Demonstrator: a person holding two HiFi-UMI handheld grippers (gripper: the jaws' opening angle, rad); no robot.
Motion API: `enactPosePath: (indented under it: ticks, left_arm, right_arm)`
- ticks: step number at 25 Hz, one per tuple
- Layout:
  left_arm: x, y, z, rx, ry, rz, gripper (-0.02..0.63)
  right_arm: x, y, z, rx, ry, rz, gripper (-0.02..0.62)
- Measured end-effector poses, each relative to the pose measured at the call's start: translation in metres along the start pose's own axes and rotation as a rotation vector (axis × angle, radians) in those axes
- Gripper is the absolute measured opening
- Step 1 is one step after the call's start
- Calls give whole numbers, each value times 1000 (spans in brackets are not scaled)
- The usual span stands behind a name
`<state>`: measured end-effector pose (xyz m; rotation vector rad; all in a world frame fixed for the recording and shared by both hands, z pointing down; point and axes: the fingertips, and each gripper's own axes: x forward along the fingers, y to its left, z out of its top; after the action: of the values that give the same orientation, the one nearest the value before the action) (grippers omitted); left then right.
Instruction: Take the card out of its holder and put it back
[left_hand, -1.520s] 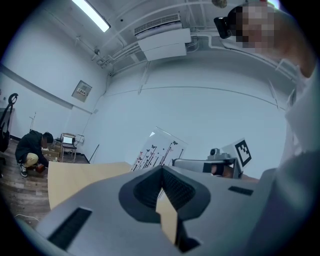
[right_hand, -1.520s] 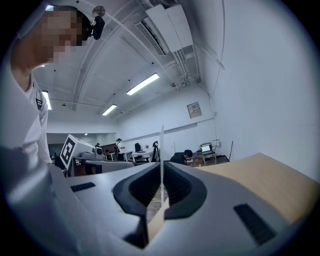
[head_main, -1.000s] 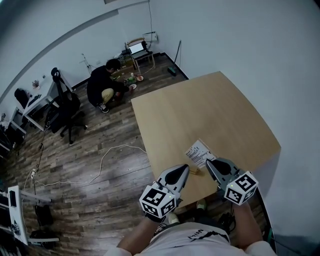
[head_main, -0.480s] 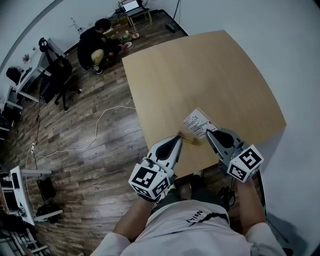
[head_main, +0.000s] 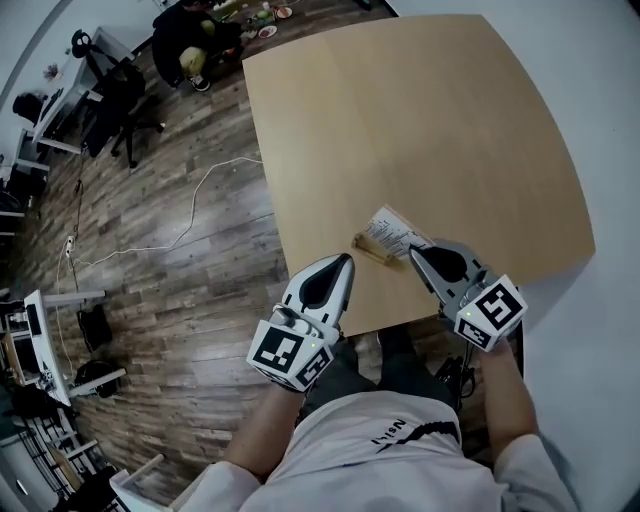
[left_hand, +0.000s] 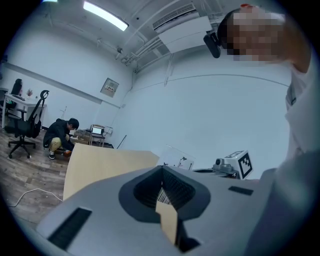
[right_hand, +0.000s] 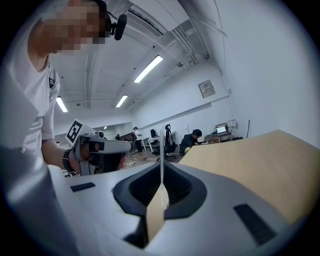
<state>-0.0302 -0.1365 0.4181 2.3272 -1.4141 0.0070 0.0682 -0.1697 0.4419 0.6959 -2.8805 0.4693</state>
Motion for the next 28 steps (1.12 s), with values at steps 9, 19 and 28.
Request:
enactPosePath:
  ticks: [9,19,28]
  left_arm:
    - [8,21,-43,-22,36,109,12]
    - [12,40,-79,-51,74,167,12]
    - [8,44,-92,-59,90,184,12]
  right_arm:
    - [24,-21,-64,7,64,86,25]
    - [53,-32,-130,4,134,118,25]
    - [63,-33,-147,-27,150,138,25]
